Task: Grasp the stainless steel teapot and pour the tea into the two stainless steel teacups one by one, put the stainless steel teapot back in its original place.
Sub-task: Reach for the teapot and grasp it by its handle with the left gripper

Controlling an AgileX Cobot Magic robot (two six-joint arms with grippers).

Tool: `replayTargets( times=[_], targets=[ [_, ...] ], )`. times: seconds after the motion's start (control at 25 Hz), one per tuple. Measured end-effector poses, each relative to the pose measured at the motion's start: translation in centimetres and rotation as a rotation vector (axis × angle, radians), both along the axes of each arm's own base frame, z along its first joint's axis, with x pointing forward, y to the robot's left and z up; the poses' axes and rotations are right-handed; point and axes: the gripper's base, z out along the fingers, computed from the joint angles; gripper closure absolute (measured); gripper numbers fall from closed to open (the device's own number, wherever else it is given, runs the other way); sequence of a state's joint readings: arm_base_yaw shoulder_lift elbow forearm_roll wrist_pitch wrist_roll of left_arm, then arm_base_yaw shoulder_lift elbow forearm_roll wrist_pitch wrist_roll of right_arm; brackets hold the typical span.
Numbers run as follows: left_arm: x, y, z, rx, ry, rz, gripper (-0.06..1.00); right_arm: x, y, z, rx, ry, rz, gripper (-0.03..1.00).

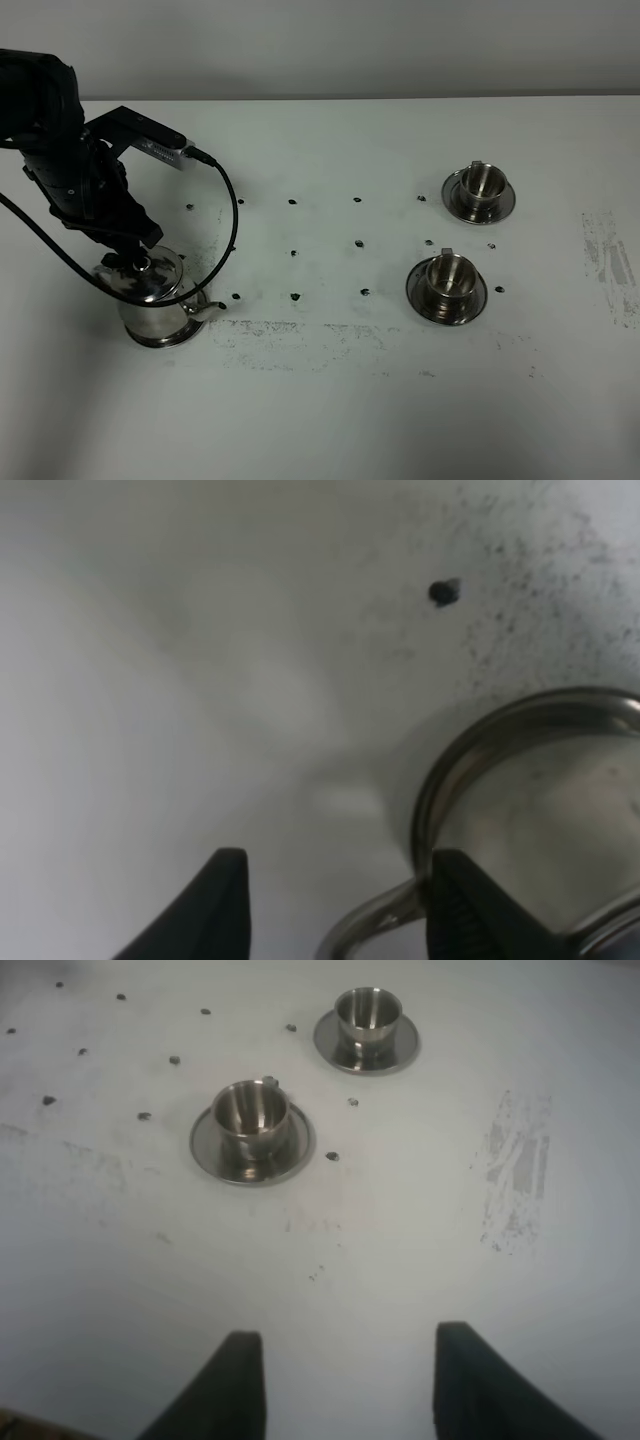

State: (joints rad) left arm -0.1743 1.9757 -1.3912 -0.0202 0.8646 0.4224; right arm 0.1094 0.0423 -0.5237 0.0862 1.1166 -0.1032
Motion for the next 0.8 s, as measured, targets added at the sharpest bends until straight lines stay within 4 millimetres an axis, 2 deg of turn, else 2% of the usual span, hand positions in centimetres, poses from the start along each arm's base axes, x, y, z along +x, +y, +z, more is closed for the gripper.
replayTargets(
  times=[0.64, 0.8],
  targets=[
    [-0.6, 1.7, -0.1, 0.037, 0.09, 0.024, 0.54, 0.0, 0.0, 0.0, 0.0, 0.0, 0.0, 0.58],
    [-0.5, 2.4, 1.1, 0.028, 0.037, 0.04, 0.54, 0.0, 0.0, 0.0, 0.0, 0.0, 0.0, 0.58]
  ],
)
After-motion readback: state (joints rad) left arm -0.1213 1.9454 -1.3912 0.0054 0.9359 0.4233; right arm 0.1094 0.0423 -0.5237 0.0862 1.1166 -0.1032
